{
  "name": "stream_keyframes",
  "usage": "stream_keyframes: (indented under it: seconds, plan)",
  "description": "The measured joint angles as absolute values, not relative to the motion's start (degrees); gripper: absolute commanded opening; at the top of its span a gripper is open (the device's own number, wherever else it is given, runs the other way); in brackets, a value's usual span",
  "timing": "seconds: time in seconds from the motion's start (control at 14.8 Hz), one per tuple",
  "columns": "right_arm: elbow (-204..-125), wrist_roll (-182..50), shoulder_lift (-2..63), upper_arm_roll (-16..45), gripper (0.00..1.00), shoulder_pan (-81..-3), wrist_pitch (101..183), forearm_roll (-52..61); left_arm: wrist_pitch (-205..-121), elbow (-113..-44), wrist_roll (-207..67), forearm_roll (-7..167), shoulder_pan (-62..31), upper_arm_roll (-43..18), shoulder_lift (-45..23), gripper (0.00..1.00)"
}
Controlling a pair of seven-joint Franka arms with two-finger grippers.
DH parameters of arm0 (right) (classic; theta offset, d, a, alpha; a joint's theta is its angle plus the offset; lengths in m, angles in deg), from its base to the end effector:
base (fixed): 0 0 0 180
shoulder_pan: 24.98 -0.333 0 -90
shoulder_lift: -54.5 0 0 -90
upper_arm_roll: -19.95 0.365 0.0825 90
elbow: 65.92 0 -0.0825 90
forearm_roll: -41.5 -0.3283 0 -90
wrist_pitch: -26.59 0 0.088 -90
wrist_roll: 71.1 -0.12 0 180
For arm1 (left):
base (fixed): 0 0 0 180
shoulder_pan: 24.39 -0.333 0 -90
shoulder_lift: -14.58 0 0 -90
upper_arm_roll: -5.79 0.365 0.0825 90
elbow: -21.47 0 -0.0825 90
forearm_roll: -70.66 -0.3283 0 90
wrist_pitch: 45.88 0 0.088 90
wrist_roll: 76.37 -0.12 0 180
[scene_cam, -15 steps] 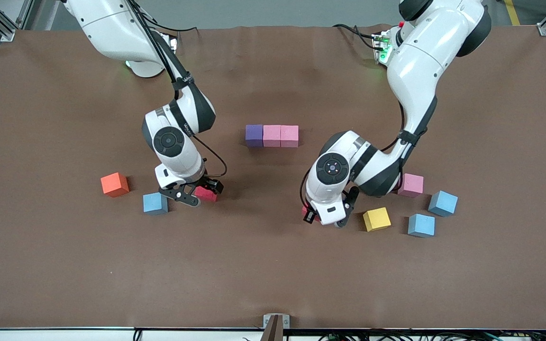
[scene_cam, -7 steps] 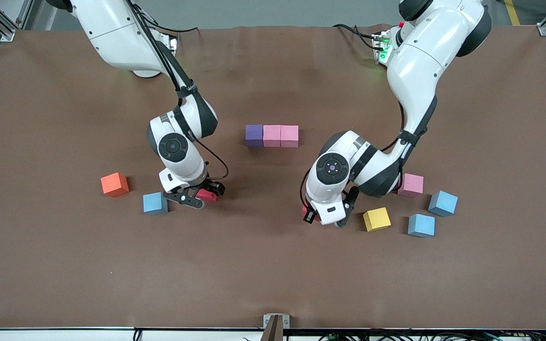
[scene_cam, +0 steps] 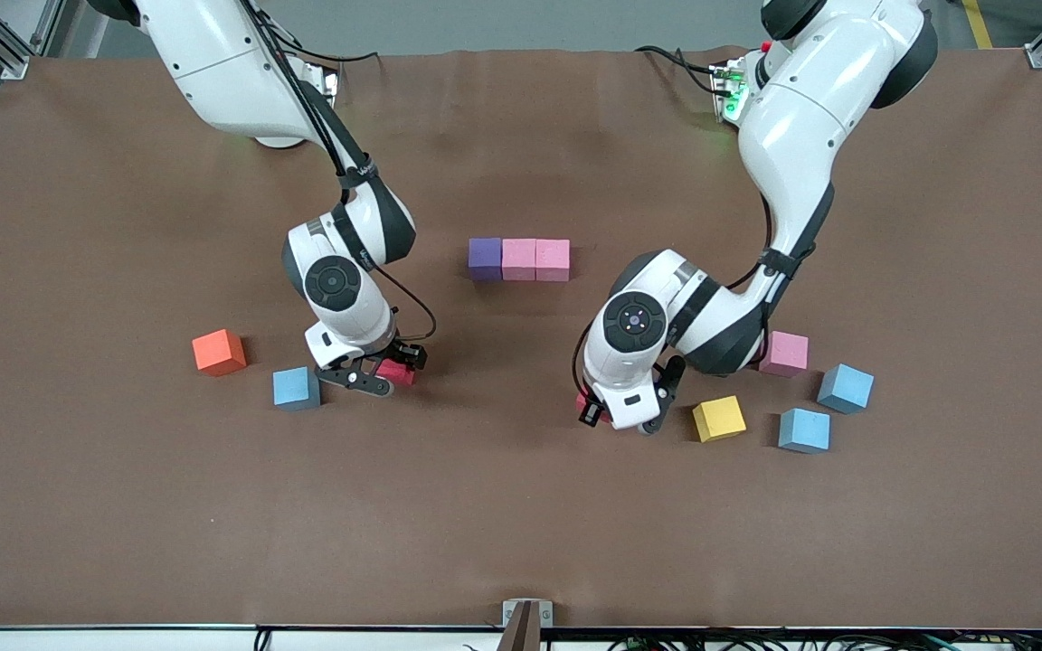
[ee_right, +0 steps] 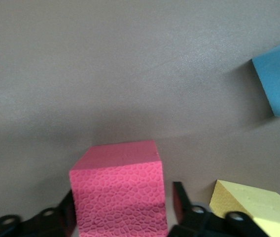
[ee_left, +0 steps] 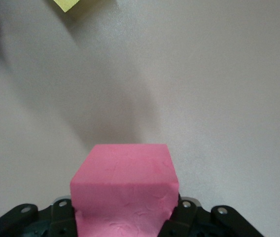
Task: Arrange 11 blocks into digit 3
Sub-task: 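Lift the red block and carry it beside the purple block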
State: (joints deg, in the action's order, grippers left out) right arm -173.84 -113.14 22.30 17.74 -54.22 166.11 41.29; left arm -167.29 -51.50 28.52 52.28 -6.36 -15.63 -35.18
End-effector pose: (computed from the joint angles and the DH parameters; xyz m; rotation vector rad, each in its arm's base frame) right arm 0.5554 0.2863 0.2782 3.0948 -0.4029 0.0032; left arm 0.6315 -0.3876 0.3006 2.6430 1.6317 0.0099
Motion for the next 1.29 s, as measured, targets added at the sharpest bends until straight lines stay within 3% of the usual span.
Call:
stream_keyframes:
  seconds: [0.14,0.2,0.27,0.61,1.29]
  plan:
    - [-173.84,-112.75,22.42,17.74,0.28,-54.22,166.12,41.29,-167.36,-51.50,28.52,52.28,-6.40,-15.63,-35.18,0.43]
    - [-173.84,-112.46,22.41,17.73,0.10,-54.22,166.12,41.29,-167.38,-51.50,28.52,52.28,-6.46,-15.63,-35.18,0.43]
    - [-173.85,-112.17,22.42,17.73,0.03,-54.22,166.10,41.29,-167.39,-51.50,28.52,52.28,-6.52,-15.62,-35.18,0.43]
    - [-173.83,-111.24,22.48,18.58,0.03,-55.05,166.02,41.29,-167.40,-51.50,28.52,52.28,-6.56,-15.60,-35.18,0.43]
    - [-173.77,-114.51,23.28,19.53,0.03,-65.09,166.01,40.69,-167.40,-52.08,28.52,52.28,-6.47,-15.47,-35.21,0.44]
